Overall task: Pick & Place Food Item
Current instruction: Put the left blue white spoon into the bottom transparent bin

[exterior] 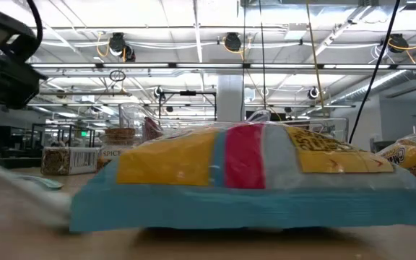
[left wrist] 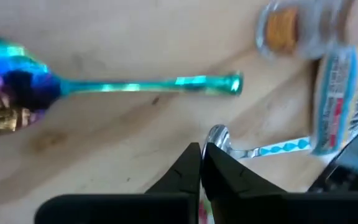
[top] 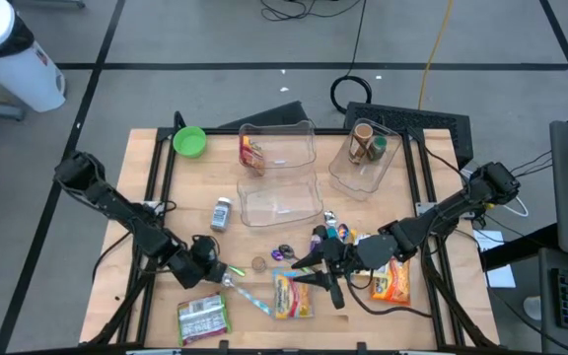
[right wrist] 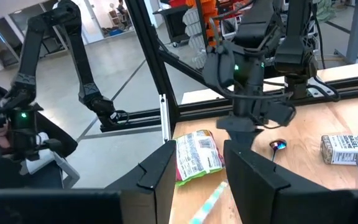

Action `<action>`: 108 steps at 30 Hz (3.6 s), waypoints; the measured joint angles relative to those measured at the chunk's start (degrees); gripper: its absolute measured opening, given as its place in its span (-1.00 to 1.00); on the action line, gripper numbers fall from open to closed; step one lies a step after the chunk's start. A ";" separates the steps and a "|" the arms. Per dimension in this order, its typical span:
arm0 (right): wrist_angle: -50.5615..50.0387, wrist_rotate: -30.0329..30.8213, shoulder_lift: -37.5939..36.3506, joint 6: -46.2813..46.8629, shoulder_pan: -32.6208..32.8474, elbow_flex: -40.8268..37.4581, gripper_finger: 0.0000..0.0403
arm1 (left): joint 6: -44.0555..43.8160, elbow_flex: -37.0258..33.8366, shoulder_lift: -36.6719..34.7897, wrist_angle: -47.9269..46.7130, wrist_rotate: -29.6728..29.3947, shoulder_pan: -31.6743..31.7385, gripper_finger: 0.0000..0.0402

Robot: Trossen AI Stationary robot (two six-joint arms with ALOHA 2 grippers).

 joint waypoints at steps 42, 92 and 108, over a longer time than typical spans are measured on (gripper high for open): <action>4.62 5.50 0.02 -3.38 -4.51 0.00 0.14 | 39.20 43.16 -0.34 -28.18 -21.86 13.26 -0.98; -11.67 20.79 0.04 -6.10 -7.92 -0.02 -0.85 | 49.46 43.18 0.42 -16.03 -21.11 23.01 -0.98; -11.56 21.01 0.04 -5.08 -7.88 -0.02 -0.92 | 51.05 43.18 0.31 -14.51 -16.69 25.61 -0.87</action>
